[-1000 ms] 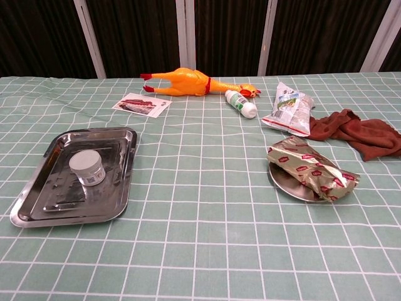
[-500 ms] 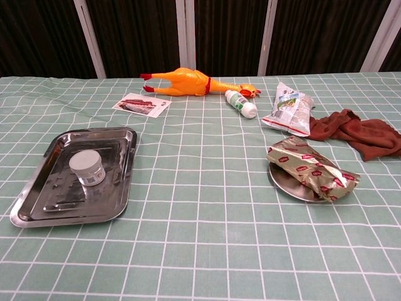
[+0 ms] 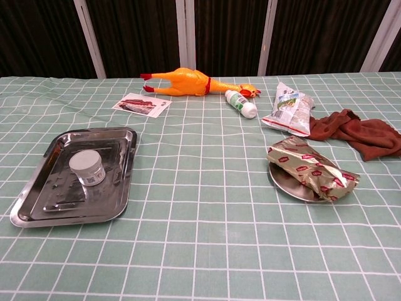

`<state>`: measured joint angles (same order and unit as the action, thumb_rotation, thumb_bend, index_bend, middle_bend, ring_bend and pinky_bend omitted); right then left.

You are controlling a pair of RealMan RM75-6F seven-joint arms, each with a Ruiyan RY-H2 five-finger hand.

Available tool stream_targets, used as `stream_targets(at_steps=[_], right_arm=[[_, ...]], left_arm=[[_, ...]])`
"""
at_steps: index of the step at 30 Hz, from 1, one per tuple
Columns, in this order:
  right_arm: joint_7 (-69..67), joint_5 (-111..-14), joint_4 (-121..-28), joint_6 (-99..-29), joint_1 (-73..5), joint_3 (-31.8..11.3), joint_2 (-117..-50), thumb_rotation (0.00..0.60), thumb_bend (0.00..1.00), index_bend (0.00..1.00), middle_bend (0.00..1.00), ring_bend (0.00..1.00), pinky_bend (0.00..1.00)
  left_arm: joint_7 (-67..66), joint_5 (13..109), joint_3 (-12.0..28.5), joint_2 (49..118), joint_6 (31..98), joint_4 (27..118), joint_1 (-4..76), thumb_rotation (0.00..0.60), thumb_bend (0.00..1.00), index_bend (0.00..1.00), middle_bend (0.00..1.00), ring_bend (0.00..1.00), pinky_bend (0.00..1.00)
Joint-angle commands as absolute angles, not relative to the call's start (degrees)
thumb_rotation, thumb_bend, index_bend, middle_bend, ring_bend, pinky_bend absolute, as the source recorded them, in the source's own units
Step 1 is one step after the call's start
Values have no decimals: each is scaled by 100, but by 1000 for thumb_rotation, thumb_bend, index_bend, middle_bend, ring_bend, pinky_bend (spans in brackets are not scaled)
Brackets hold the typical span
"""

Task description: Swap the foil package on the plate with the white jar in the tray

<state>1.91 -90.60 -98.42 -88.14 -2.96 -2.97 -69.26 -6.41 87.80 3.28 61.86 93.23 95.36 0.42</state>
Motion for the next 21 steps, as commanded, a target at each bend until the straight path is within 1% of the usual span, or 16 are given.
stream_targets(at_steps=[1,7,8,9,12,16,21], right_arm=[[260,-9017,-10220,-8637,-477,-417,-7026,600,146,121,76,30,0],[874,-8488,-11051,-8183,-796,-693,-7187,600,146,125,78,32,0],[1139,-8303,-11232,-8088,-877,-774,-7239,600,145,124,78,31,0],[1598,-8100,-11506,-7789,-1091,-835,-7340,600,145,124,78,32,0],[2498,-7530,-11854,-7653,-1290,-953,-7566,600,146,124,78,32,0],[3367,-6918,-12011,-7602,-1546,-1034,-7999,600,146,124,78,32,0],[4415,-6126,-11704,-7701,-2040,-1300,-8847,600,145,125,78,32,0]], left_arm=[[-622,8749,332,6173,9299,9541,44,600,119,175,0,0,127],[-571,8633,388,6160,9275,9521,47,600,120,175,0,0,126],[-566,8615,392,6155,9269,9528,45,600,119,175,0,0,126],[-547,8607,392,6135,9288,9548,28,600,119,175,0,0,126],[-518,8596,395,6115,9303,9558,12,600,119,175,0,0,126],[-493,8550,402,6093,9265,9572,14,600,119,175,0,0,126],[-451,8503,412,6067,9207,9576,28,600,120,175,0,0,126]])
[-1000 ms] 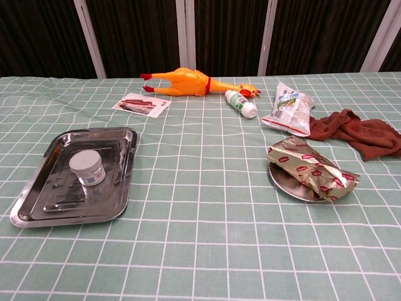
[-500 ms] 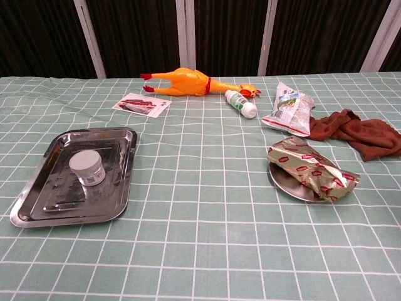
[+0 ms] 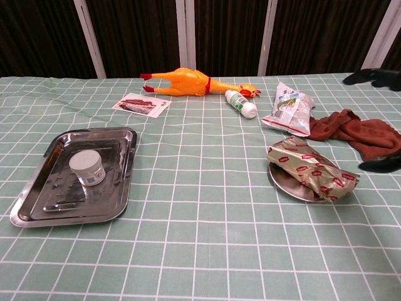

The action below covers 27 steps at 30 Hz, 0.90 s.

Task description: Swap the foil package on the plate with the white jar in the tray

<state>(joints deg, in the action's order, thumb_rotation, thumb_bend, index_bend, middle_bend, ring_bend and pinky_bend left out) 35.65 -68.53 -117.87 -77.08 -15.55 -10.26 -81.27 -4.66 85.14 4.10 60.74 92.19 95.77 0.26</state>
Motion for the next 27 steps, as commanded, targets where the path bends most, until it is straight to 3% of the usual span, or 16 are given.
stream_targets(at_steps=[1,9,27], right_arm=[[4562,-5943,-11622,-7727,-2138,-1361,-9014,600,145,125,78,32,0],[4904,-5231,-10916,-7828,-2576,-1626,-9580,600,145,124,78,34,0],[4341,-4760,-10114,-7814,-2744,-1678,-9790,600,144,124,78,60,0]], left_arm=[[-433,8496,410,6059,9196,9580,28,600,120,175,0,0,126],[-216,8383,444,5932,9199,9610,-17,600,121,175,0,0,126],[-300,8320,473,5947,9203,9653,-30,600,121,175,0,0,127]])
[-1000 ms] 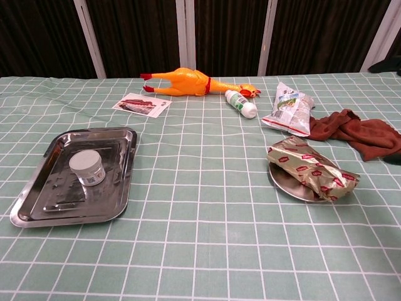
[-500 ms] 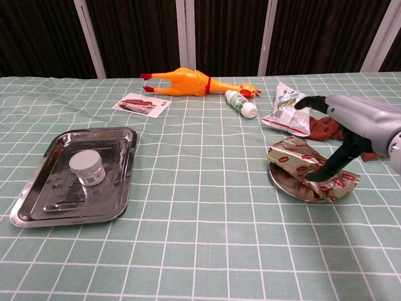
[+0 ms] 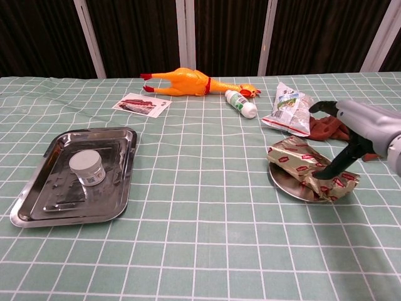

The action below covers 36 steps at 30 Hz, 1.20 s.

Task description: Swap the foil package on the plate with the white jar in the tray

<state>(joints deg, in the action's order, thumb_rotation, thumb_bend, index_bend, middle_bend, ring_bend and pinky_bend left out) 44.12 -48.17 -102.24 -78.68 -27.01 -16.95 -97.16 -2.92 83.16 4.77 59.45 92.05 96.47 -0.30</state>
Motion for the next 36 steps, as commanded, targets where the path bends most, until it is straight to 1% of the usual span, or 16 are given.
stream_targets(at_steps=[1,7,11,15,21,28,32,36], right_arm=[[4325,-4747,-10059,-7793,-2769,-1676,-9821,600,145,124,78,63,0],[4251,-4634,-9655,-7714,-2931,-1758,-10065,600,144,129,87,78,0],[4185,-4551,-9303,-7658,-3049,-1847,-10220,600,145,146,103,120,0],[4139,-4667,-8988,-7662,-3111,-1796,-10294,600,144,149,124,152,0],[4021,-4603,-8767,-7547,-3136,-1773,-10345,600,143,175,191,220,0],[4042,-4758,-8395,-7607,-3192,-1637,-10518,600,144,257,307,339,0],[4039,-4816,-8250,-7628,-3205,-1603,-10596,600,144,283,337,373,0],[4175,-4825,-8105,-7661,-3226,-1565,-10647,600,145,291,347,382,0]], left_arm=[[-307,8320,474,5946,9204,9658,-30,600,121,175,0,0,127],[-348,8258,496,5961,9186,9646,-26,600,121,175,0,0,127],[-376,8210,506,5963,9124,9648,-2,600,123,175,0,0,126],[-531,8134,537,6010,9121,9627,9,600,129,175,0,0,126],[-551,8082,562,6026,9114,9637,14,600,132,175,0,0,126],[-625,8027,588,6049,9138,9633,6,600,132,174,0,0,126],[-671,7998,600,6065,9121,9630,19,600,132,173,0,0,126],[-692,7973,606,6071,9092,9624,32,600,132,170,0,0,126]])
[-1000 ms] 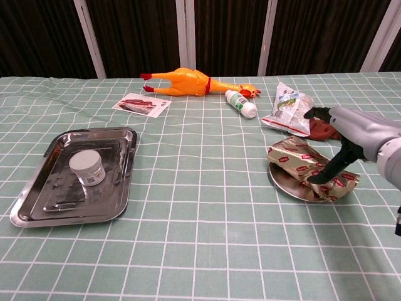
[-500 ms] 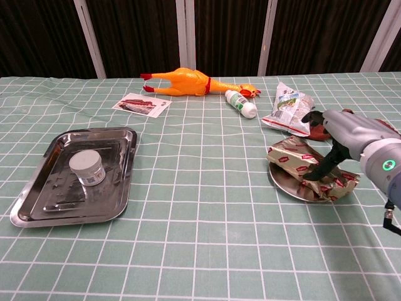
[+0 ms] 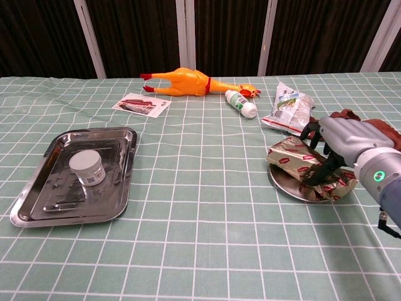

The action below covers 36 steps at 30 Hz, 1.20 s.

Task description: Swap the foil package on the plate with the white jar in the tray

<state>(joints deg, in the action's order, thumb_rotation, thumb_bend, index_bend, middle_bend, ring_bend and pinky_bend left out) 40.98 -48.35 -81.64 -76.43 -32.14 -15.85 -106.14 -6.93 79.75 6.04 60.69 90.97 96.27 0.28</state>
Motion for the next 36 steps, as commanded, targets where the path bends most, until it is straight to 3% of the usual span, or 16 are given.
stream_targets(at_steps=[1,9,19,36], right_arm=[[4188,-4803,-8090,-7669,-3223,-1577,-10663,600,145,295,348,383,0],[4198,-4772,-8018,-7624,-3222,-1581,-10736,600,144,359,413,448,6],[4058,-4977,-7943,-7680,-3203,-1578,-10772,600,139,454,537,576,90],[3620,-5345,-8062,-7668,-3132,-1625,-10697,600,349,544,599,600,112]], left_arm=[[-682,7977,605,6071,9086,9623,34,600,132,170,0,0,126],[-671,7985,603,6061,9099,9624,26,600,132,170,0,0,126],[-622,7980,597,6036,9061,9639,33,600,133,184,0,0,126],[-528,7970,587,5986,9022,9669,31,600,133,220,0,0,126]])
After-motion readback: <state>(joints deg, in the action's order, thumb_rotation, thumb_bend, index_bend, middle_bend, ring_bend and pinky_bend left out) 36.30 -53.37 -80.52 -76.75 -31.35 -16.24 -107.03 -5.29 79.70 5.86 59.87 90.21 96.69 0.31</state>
